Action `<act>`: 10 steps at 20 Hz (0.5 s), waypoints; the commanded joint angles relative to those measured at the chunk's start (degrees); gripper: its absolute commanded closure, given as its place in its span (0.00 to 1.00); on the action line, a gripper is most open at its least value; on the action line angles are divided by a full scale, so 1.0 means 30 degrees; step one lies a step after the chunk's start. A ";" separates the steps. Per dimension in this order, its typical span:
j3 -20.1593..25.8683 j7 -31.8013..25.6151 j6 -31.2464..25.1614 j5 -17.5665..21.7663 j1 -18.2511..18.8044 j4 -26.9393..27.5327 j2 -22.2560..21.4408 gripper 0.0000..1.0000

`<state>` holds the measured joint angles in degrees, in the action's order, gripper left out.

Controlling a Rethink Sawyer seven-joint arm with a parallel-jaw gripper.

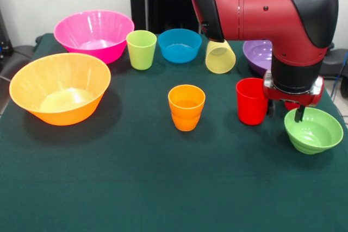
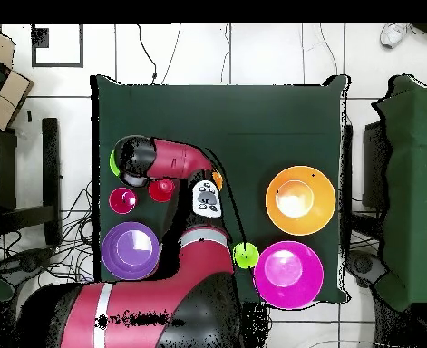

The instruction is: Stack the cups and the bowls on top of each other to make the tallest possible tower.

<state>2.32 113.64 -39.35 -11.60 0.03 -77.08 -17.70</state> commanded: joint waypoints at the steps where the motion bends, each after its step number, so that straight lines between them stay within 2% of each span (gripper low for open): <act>1: 0.1679 0.3325 0.2034 -0.0745 -0.0654 -0.1772 0.0214 0.00; 10: 0.1537 0.3085 0.2693 -0.1035 -0.0820 -0.1537 0.0756 0.00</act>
<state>2.56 113.64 -36.34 -13.06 -1.86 -79.30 -17.45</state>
